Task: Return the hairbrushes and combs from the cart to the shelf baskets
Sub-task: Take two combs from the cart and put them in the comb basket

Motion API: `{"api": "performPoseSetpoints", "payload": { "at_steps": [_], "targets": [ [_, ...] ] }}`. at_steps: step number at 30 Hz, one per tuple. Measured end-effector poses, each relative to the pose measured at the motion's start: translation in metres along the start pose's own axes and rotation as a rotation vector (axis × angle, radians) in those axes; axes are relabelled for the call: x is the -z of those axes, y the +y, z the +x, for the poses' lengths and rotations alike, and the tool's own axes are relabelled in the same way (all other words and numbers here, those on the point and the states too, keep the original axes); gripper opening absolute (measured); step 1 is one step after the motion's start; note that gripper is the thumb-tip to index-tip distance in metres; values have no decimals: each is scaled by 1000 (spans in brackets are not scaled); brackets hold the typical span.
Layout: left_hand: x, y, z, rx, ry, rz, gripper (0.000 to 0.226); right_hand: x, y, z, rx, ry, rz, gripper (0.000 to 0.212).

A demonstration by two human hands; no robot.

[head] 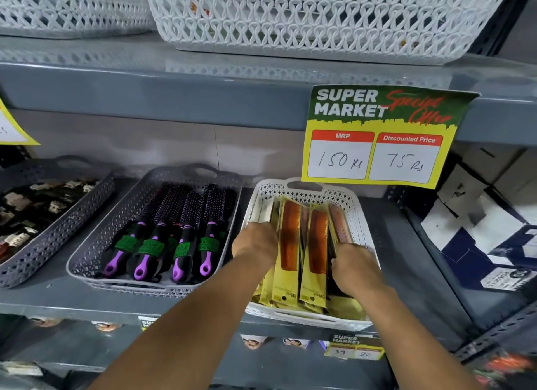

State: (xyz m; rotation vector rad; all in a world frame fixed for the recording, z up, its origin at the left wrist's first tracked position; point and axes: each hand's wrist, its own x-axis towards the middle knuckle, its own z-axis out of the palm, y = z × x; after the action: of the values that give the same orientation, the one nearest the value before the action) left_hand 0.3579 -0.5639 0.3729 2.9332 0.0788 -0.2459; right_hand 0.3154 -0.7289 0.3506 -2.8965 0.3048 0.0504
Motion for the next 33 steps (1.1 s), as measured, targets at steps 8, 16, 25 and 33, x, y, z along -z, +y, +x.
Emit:
{"api": "performPoseSetpoints", "payload": {
  "at_steps": [8,16,25,33],
  "targets": [
    [22,-9,8,64,-12,-290,27,1,2,1,-2,18,9,24],
    [42,-28,14,91,44,-403,12,5,-2,-1,-16,-1,-1,25],
    [33,-38,14,180,109,-683,17,17,-26,-4,45,106,162,48],
    [9,-18,7,26,23,-222,35,6,-45,-10,185,7,100,48]
  ]
}}
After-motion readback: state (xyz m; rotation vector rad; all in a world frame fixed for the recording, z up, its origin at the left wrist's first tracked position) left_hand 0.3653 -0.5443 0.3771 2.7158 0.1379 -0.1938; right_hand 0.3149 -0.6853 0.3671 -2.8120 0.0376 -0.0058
